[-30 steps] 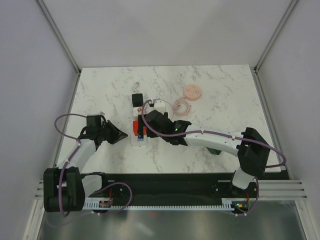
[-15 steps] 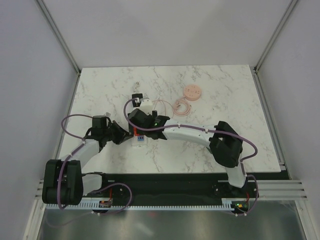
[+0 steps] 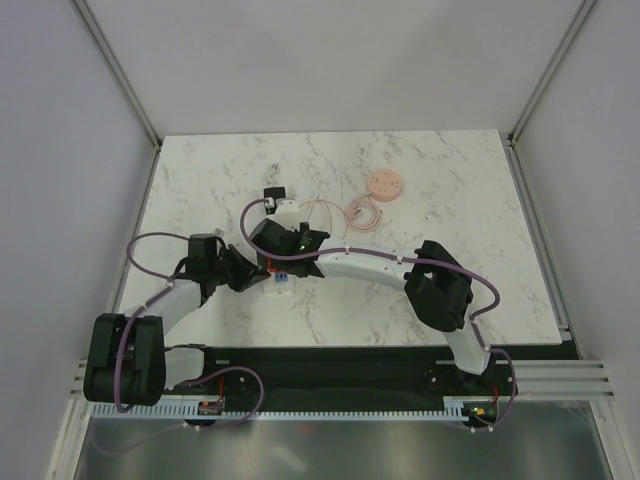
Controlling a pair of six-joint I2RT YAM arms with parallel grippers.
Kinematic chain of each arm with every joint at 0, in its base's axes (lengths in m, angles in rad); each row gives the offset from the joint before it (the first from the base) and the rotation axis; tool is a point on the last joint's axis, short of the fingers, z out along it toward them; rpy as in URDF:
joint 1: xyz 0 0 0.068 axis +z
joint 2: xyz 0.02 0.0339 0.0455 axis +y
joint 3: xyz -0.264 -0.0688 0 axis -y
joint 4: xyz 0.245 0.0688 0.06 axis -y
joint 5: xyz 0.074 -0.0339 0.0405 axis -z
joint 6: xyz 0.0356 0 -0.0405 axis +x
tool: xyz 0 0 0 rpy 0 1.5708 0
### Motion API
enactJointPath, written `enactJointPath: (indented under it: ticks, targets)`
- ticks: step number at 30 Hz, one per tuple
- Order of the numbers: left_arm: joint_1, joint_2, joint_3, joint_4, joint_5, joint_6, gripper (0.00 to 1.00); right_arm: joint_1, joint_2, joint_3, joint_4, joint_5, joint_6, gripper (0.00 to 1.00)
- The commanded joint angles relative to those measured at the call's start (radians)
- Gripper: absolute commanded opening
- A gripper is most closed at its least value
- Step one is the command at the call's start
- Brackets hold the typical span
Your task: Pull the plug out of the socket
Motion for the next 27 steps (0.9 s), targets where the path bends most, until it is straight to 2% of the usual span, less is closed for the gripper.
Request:
enactJointPath:
  ticks: [1,20,24,27]
  targets:
    - [-0.004,0.034,-0.007,0.022,-0.027,-0.031,0.02,0.005,0.021,0.049,-0.017,0.028,-0.009,0.84]
    - [-0.004,0.032,-0.038,-0.041,-0.081,-0.051,0.02,0.004,0.101,0.09,-0.018,0.035,-0.027,0.79]
    - [-0.004,0.031,-0.036,-0.055,-0.084,-0.057,0.02,0.004,0.109,0.098,-0.018,0.047,-0.035,0.77]
    - [-0.004,0.022,-0.027,-0.078,-0.093,-0.056,0.02,0.004,0.12,0.107,-0.018,0.045,-0.037,0.7]
